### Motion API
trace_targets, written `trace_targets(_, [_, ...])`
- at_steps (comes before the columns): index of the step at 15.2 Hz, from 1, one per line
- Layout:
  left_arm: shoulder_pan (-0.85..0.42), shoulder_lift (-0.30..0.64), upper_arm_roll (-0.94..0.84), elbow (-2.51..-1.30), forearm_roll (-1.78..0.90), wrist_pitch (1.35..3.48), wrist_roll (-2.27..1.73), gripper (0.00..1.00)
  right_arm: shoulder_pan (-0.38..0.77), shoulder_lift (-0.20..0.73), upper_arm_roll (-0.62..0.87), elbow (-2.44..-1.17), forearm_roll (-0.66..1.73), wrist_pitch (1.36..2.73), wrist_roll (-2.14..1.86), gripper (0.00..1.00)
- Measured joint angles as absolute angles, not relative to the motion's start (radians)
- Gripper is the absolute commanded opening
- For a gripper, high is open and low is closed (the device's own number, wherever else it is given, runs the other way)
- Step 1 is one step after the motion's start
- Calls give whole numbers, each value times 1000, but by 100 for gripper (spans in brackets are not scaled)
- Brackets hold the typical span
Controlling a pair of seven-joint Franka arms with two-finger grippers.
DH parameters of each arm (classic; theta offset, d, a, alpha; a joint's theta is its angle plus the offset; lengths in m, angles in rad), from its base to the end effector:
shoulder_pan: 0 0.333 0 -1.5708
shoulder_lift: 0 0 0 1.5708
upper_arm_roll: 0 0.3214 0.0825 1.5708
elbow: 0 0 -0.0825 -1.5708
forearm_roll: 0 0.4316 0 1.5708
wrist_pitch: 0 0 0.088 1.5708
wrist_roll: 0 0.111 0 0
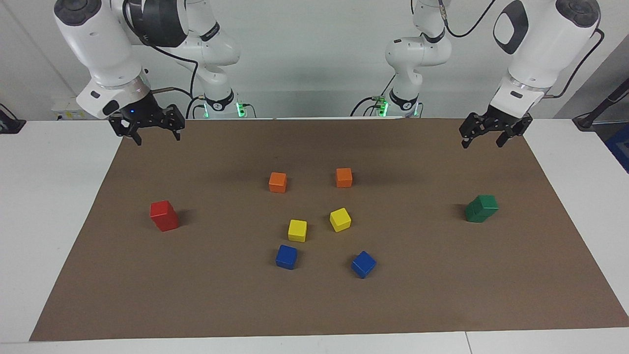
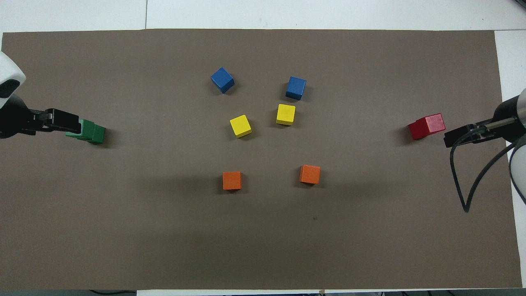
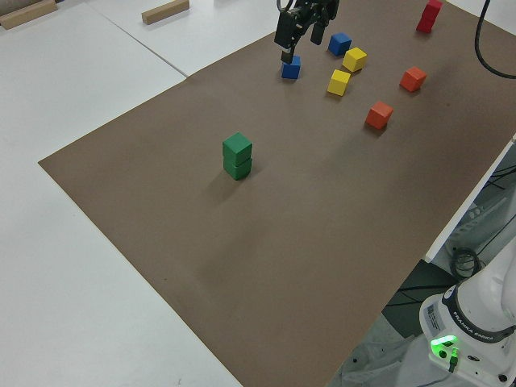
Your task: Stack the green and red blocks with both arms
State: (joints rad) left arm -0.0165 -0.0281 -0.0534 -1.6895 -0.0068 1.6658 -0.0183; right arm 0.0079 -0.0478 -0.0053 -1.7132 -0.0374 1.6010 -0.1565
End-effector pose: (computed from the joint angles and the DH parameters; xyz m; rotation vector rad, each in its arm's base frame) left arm 0.5977 -0.0429 0.5891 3.1351 -0.0799 0.0065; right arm 0.5852 -0.0026 0.5830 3.0977 0.2506 -0.1042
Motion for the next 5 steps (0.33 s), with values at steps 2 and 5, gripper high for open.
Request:
trace_targets(2, [-16,-28,-52,-1689,-7,1658,-14,100,8,-48,-5,-1713,-37,1601,-156,100])
trace_targets(5, [-14,-28,-52,-1690,-7,1653,-8,100,8,-47,-5,-1713,-37,1601,-156,100])
